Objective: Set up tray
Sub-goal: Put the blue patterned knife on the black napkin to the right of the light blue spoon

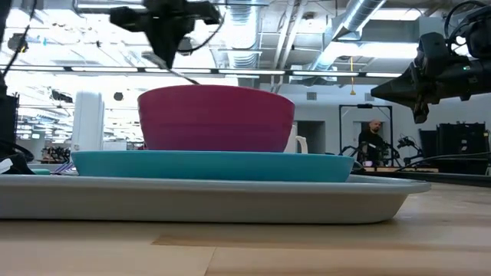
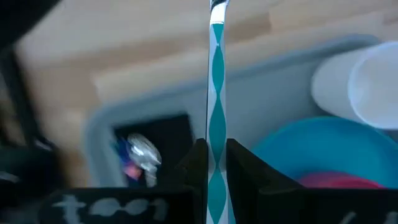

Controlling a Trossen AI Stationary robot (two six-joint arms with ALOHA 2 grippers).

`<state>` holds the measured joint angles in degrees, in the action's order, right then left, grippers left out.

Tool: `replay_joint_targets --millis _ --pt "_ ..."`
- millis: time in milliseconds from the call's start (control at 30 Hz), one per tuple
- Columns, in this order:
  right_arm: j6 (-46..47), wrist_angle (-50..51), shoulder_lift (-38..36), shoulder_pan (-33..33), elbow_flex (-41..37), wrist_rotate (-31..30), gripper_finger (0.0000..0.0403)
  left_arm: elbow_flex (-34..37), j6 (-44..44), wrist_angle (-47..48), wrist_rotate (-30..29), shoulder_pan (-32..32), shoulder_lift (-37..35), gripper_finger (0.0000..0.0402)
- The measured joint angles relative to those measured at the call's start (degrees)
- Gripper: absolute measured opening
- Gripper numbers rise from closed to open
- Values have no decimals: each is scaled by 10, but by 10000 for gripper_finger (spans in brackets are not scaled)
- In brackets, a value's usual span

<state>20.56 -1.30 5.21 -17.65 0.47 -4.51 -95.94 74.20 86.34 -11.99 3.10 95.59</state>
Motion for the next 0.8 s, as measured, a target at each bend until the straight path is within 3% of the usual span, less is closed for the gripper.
replay_joint_targets --millis 133,300,600,800 --pt "0 0 0 0 0 0 5 134 133 -110 12 -60 -73 18" --pt "0 0 0 0 0 0 5 236 250 -185 39 -136 -84 18" --pt "0 0 0 0 0 0 5 298 386 -234 63 -243 -37 18" --pt "0 -1 0 0 0 0 5 343 413 -292 67 -278 -36 18"
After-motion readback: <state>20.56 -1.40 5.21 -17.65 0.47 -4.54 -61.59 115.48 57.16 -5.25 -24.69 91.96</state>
